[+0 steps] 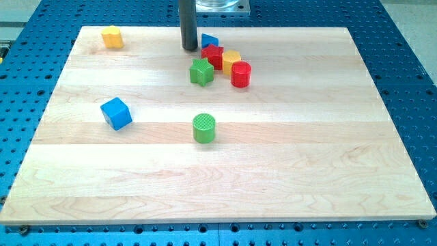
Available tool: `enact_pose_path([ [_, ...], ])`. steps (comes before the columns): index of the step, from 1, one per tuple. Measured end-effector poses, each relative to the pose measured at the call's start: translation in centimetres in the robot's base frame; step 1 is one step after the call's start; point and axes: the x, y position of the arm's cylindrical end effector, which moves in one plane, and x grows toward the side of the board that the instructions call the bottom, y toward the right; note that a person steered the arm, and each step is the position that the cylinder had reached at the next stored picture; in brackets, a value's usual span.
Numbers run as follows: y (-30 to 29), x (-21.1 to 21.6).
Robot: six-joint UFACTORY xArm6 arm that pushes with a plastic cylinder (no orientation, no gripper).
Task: Separate the blue triangle from the red star
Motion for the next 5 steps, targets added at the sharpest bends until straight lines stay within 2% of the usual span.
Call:
enact_pose_path([
  [3, 4.9, 4.5],
  [4, 9.6, 5.0],
  [5, 10.0, 3.6],
])
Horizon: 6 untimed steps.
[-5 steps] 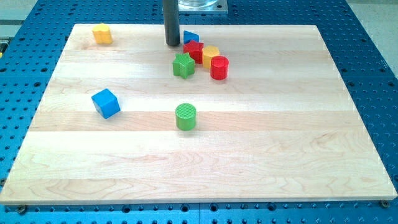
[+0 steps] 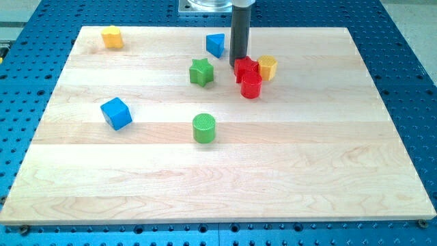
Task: Separate the blue triangle from the red star
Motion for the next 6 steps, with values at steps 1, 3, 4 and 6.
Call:
enact_pose_path([
  [1, 0.6, -2.0],
  [3, -6.7, -2.6],
  [4, -8.6, 0.1],
  [6, -11.9, -3.9],
])
